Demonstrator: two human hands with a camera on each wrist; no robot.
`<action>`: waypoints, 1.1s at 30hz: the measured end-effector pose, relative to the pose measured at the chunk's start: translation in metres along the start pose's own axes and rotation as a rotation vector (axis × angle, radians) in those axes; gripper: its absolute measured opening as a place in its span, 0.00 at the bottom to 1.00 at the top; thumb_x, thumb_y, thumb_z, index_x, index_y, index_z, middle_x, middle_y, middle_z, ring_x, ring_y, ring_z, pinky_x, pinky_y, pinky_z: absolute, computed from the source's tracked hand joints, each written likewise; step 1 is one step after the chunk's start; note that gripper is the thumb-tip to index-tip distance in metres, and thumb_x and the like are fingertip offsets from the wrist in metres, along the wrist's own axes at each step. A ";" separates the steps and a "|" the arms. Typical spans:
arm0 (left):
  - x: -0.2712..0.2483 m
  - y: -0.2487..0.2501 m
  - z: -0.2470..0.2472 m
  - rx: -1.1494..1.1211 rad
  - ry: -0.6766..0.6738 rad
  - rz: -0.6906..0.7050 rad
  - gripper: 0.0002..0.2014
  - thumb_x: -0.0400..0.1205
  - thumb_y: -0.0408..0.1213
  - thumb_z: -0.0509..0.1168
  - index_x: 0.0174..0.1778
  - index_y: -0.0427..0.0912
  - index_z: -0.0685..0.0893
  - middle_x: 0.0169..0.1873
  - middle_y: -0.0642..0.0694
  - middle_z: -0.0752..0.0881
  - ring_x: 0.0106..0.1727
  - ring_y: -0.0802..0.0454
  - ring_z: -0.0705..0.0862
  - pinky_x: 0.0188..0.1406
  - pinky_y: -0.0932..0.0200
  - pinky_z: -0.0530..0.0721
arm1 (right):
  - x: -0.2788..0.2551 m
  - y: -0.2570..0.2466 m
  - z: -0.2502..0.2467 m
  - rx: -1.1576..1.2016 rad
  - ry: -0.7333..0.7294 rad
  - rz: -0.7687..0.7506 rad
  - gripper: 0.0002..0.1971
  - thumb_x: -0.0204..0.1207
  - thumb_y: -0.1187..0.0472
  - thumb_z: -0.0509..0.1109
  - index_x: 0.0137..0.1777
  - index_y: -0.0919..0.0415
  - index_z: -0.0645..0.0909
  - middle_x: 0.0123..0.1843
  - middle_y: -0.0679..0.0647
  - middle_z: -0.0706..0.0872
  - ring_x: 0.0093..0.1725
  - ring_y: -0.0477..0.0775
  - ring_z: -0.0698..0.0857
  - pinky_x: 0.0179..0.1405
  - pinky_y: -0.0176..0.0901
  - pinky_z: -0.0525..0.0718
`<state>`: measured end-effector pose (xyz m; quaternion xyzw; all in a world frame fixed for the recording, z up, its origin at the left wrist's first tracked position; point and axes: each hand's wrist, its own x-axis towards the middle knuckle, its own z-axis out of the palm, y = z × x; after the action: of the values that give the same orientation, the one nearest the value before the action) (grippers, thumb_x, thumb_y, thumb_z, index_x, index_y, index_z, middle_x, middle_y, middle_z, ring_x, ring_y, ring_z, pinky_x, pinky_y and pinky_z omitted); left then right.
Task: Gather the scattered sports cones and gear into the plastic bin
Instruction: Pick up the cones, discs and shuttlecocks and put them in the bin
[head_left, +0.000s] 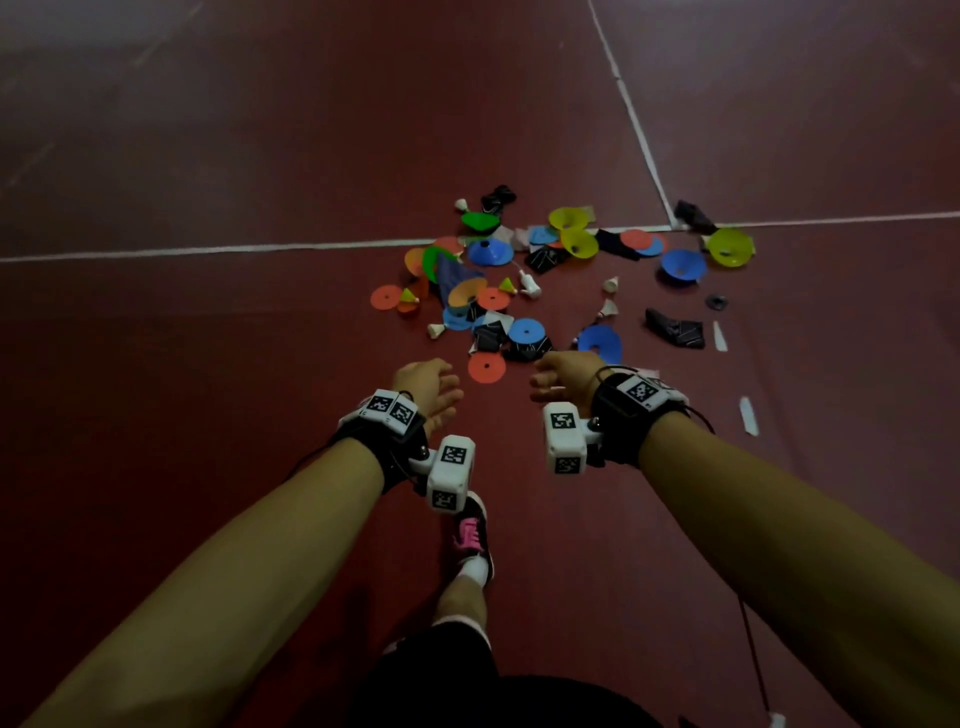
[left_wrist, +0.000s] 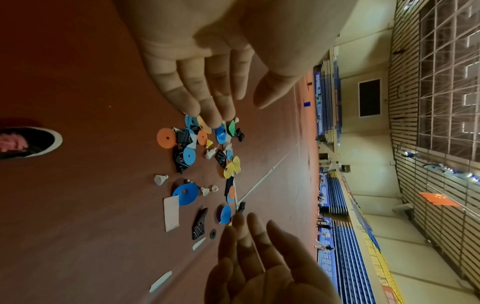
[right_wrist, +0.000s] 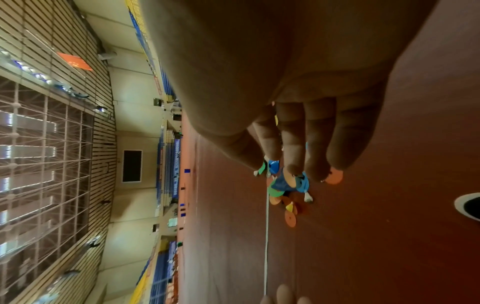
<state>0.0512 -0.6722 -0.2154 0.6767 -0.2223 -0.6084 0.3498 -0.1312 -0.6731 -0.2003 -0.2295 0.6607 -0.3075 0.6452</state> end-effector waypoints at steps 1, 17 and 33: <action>0.028 0.017 0.013 0.017 -0.013 -0.012 0.10 0.84 0.39 0.60 0.57 0.42 0.81 0.43 0.49 0.86 0.40 0.52 0.85 0.35 0.58 0.79 | 0.025 -0.018 -0.004 0.000 0.028 0.019 0.03 0.83 0.65 0.61 0.54 0.62 0.72 0.18 0.55 0.77 0.22 0.55 0.82 0.35 0.46 0.81; 0.317 0.231 0.242 0.088 -0.183 -0.148 0.06 0.85 0.39 0.62 0.44 0.44 0.80 0.39 0.48 0.83 0.42 0.51 0.86 0.30 0.58 0.79 | 0.276 -0.216 -0.152 -0.250 0.314 0.025 0.08 0.74 0.66 0.75 0.50 0.60 0.81 0.44 0.63 0.86 0.39 0.59 0.87 0.36 0.51 0.85; 0.588 0.113 0.387 0.031 -0.025 -0.332 0.17 0.84 0.40 0.62 0.69 0.43 0.79 0.46 0.50 0.88 0.44 0.53 0.88 0.35 0.59 0.82 | 0.638 -0.110 -0.193 -0.323 0.082 0.312 0.06 0.74 0.63 0.66 0.36 0.56 0.79 0.34 0.61 0.83 0.30 0.60 0.81 0.29 0.47 0.79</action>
<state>-0.2194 -1.2516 -0.5299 0.7018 -0.1211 -0.6629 0.2312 -0.3726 -1.1761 -0.5806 -0.2119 0.7545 -0.1032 0.6125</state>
